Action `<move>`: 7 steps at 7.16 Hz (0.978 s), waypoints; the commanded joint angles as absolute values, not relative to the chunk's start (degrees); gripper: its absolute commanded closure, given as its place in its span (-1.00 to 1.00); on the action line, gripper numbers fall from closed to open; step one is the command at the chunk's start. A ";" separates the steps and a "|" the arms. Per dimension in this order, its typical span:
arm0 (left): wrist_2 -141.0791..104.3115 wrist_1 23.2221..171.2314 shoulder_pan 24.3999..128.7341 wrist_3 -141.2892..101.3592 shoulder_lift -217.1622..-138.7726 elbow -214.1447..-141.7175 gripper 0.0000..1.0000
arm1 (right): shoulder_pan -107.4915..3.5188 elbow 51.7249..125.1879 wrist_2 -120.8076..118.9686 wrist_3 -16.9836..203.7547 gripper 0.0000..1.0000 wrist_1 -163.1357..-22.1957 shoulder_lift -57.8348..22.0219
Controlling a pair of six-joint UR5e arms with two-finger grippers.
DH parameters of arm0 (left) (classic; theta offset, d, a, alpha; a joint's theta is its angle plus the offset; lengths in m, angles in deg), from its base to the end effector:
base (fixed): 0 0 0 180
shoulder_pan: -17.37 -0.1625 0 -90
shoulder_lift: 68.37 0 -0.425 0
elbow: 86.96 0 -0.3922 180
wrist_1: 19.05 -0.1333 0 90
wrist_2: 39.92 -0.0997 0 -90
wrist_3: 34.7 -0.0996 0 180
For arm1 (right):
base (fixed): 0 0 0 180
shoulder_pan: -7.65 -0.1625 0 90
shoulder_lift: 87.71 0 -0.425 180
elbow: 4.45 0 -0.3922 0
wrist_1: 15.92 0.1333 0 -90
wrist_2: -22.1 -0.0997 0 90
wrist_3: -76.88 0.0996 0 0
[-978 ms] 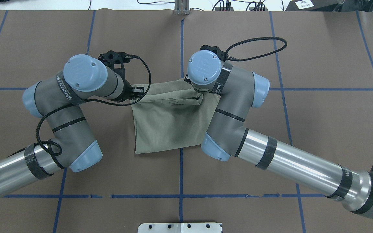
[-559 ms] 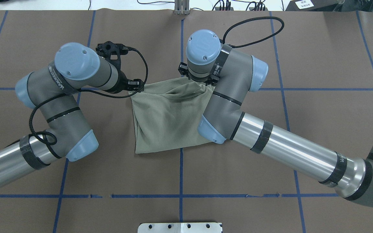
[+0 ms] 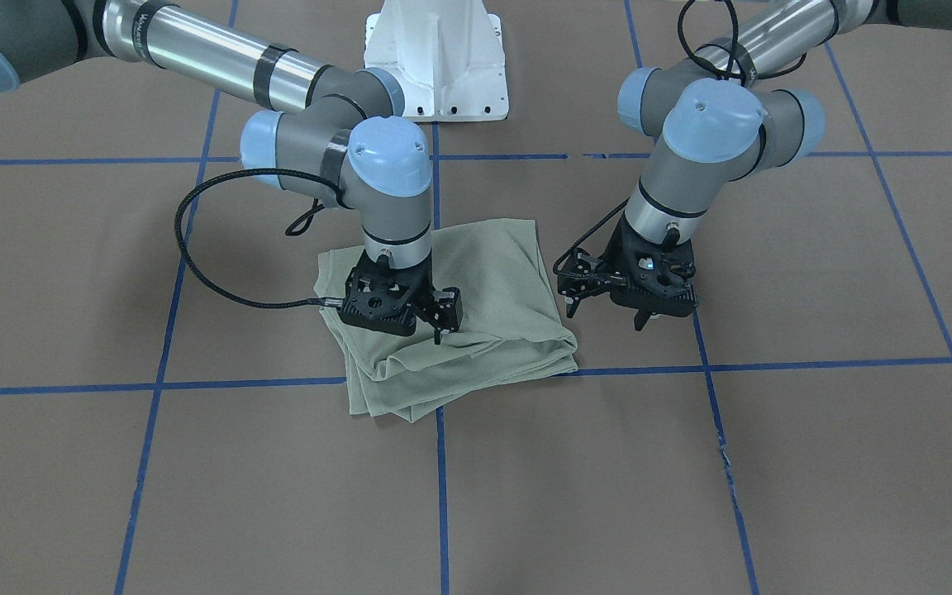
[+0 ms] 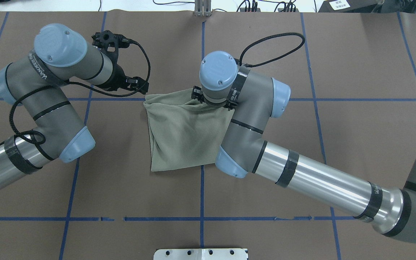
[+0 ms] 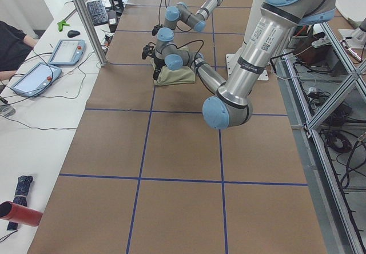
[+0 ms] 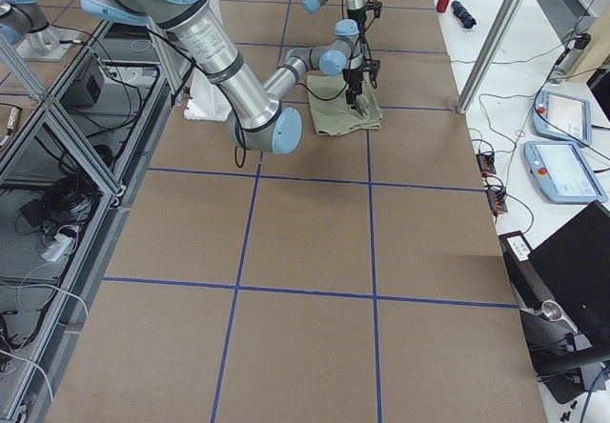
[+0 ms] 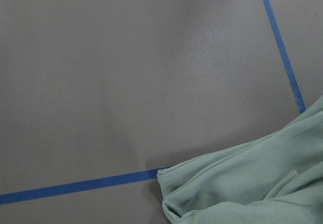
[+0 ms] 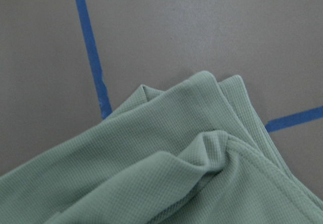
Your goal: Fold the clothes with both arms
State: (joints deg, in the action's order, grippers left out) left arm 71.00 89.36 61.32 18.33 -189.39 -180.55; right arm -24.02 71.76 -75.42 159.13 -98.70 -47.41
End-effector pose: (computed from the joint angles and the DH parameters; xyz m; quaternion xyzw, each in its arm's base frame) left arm 0.4189 -0.5396 0.2803 0.1612 0.4394 0.0273 0.8833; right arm -0.6025 -0.5130 0.2113 0.0663 -0.3658 0.1687 0.9128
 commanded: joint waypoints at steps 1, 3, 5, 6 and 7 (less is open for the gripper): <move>71.00 89.40 61.32 18.57 -189.22 -180.39 -1.00 | -22.67 70.61 -73.43 153.04 -1.00 -100.45 -47.28; 71.00 89.40 61.32 18.57 -189.22 -180.39 -1.00 | -24.95 66.60 -73.00 151.68 -1.00 -101.08 -48.16; 71.00 89.40 61.32 18.65 -189.22 -180.56 -1.00 | -28.29 62.46 -71.17 150.80 -1.00 -100.82 -48.43; 71.00 89.40 61.32 18.65 -189.22 -180.57 -1.00 | -30.13 60.26 -69.50 150.63 -1.00 -100.82 -49.12; 71.00 89.40 61.32 18.74 -189.22 -180.57 -1.00 | -32.93 60.06 -69.65 150.36 -1.00 -100.73 -49.48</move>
State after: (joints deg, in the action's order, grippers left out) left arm 71.00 89.40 61.32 18.67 -189.22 -180.54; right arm -30.09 61.33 -70.30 150.62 -100.82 -48.97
